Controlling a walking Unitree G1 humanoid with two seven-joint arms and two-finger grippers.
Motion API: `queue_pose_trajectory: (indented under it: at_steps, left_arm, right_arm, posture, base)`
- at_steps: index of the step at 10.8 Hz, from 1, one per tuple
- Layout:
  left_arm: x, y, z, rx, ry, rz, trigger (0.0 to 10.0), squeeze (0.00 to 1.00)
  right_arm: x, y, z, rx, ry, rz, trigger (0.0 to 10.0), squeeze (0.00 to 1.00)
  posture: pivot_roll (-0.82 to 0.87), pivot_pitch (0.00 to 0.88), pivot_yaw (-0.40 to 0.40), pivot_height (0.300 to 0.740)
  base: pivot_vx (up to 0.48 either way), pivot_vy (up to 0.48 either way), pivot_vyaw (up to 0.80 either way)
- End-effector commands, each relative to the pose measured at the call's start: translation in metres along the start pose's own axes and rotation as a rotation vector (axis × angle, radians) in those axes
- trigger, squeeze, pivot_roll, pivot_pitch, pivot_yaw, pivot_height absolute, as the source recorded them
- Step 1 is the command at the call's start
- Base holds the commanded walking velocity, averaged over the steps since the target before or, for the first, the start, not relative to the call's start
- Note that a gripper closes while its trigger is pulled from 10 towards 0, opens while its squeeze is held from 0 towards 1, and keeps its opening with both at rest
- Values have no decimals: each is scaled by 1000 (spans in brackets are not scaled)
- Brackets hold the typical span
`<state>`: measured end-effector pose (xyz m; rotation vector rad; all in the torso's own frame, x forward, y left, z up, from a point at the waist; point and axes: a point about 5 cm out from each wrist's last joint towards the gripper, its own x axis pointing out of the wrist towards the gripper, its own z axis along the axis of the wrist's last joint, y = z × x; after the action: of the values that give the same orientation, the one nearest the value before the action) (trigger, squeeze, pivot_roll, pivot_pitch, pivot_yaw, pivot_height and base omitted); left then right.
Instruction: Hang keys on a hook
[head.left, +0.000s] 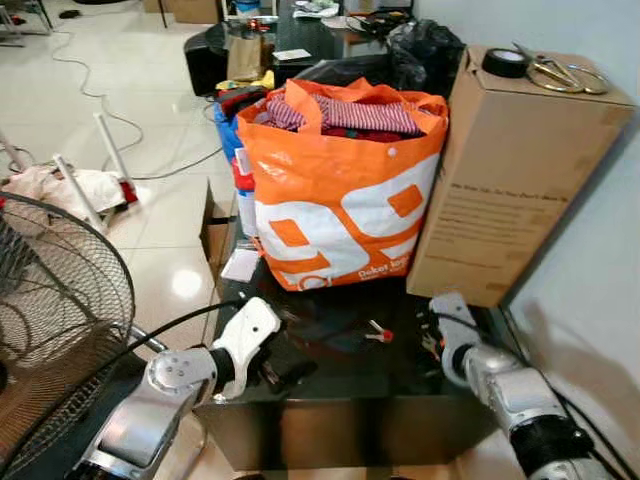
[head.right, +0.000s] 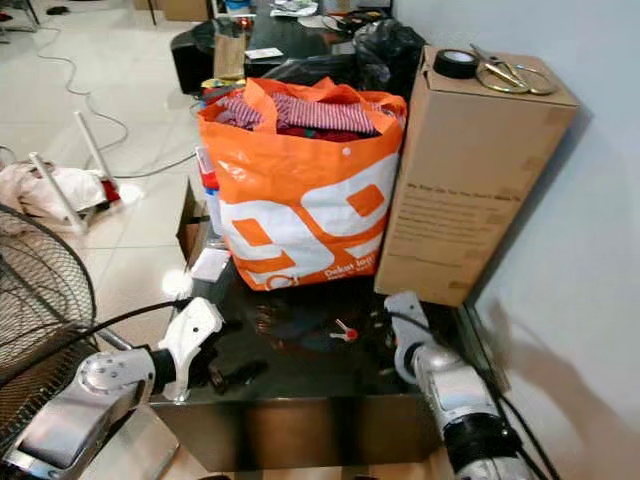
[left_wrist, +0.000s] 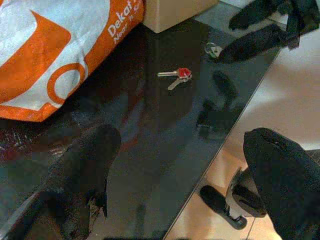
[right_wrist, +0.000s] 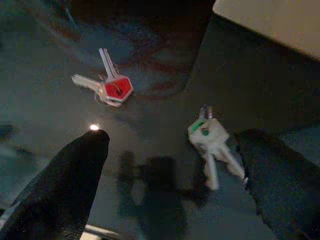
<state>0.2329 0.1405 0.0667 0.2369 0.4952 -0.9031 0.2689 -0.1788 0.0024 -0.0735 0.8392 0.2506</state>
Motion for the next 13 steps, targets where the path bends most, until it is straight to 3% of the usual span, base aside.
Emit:
queue_pose_trajectory:
  at_steps: [1, 2, 3, 5, 6, 7, 8, 11, 12, 13]
  left_arm:
    - [1, 3, 4, 10, -3, 1, 10000, 51]
    - [0, 3, 4, 10, -1, -3, 10000, 47]
    - [-1, 3, 4, 11, 0, -5, 10000, 47]
    - [-1, 3, 5, 16, 1, -9, 10000, 51]
    - [-1, 2, 6, 16, 1, -11, 10000, 47]
    - [-3, 0, 5, 15, 3, -12, 10000, 47]
    - [-5, -1, 3, 13, 7, -14, 10000, 47]
    - [-7, -5, 2, 5, 18, -33, 10000, 47]
    - [-8, -6, 2, 4, 19, -38, 10000, 47]
    - [-9, -7, 2, 4, 22, -44, 10000, 51]
  right_arm:
    - [1, -1, 11, 45, -52, 13, 10000, 0]
    - [6, 2, 16, 125, -95, 17, 10000, 0]
    - [7, 2, 18, 147, -106, 5, 10000, 0]
    - [16, -2, 19, 190, -102, -83, 4745, 0]
    - [18, -3, 19, 195, -101, -95, 4784, 0]
    - [20, -2, 18, 183, -94, -106, 8627, 0]
    - [21, -4, 16, 158, -82, -132, 10000, 0]
    - [20, -16, 10, 151, -51, -202, 10000, 0]
    - [20, -18, 7, 170, -50, -208, 7294, 0]
    - [20, -19, 5, 198, -53, -214, 3922, 0]
  posture:
    - [-3, 0, -9, 740]
    - [-2, 0, -10, 740]
    - [-5, 0, -10, 740]
    - [3, 0, -12, 740]
    - [8, 0, -16, 740]
    - [13, 0, -19, 740]
    - [17, 0, -20, 740]
    - [16, 0, -21, 740]
    - [15, 0, -17, 740]
    - [18, 0, -14, 740]
  base:
    - [0, 0, 0]
    - [0, 0, 0]
    - [0, 0, 0]
    - [0, 0, 0]
    - [0, 0, 0]
    - [0, 0, 0]
    - [0, 0, 0]
    - [0, 0, 0]
    - [0, 0, 0]
    - [0, 0, 0]
